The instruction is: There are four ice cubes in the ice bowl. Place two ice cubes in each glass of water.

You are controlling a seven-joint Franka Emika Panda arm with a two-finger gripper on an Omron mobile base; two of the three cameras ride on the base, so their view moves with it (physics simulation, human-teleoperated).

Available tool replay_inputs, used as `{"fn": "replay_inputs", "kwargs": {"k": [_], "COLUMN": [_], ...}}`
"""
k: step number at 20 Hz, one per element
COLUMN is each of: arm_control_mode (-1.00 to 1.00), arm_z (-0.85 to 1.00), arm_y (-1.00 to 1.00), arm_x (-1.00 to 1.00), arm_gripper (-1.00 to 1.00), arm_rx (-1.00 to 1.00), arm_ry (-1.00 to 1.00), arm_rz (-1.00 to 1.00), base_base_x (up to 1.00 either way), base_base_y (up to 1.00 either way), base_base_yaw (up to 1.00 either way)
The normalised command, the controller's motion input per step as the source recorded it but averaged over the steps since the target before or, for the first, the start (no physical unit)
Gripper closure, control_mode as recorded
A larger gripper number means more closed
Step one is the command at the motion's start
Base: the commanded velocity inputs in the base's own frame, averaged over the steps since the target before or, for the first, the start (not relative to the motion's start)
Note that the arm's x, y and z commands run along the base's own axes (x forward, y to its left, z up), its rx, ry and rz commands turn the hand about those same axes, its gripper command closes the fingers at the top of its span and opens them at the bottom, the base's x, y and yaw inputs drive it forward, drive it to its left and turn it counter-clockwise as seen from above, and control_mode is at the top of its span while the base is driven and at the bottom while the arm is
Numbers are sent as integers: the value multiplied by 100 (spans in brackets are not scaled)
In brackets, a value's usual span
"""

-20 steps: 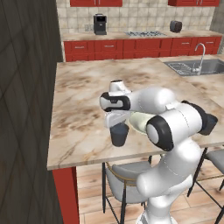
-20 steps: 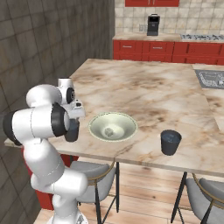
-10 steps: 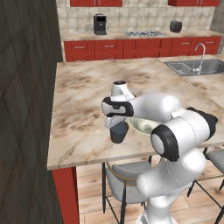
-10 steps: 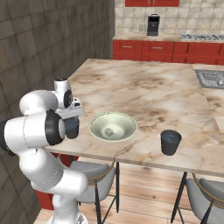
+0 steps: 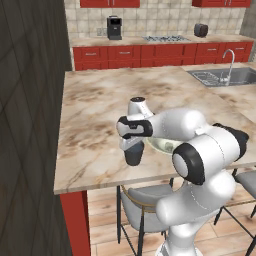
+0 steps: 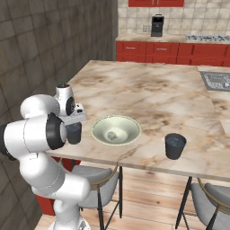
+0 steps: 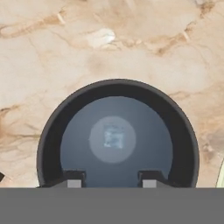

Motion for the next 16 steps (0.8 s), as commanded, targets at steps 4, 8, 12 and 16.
{"fn": "replay_inputs", "kwargs": {"k": [4, 8, 12, 16], "arm_control_mode": [-100, -100, -100, -100], "arm_z": [16, 76, 75, 53], "arm_y": [-3, -20, -55, -77], "arm_x": [-2, -13, -44, -50], "arm_gripper": [100, 100, 100, 100], "arm_rx": [0, 4, 3, 2], "arm_ry": [-7, -19, -15, -4], "arm_rz": [0, 0, -8, -13], "base_base_x": [0, 0, 0, 0], "base_base_y": [0, 0, 0, 0], "base_base_yaw": [0, 0, 0, 0]}}
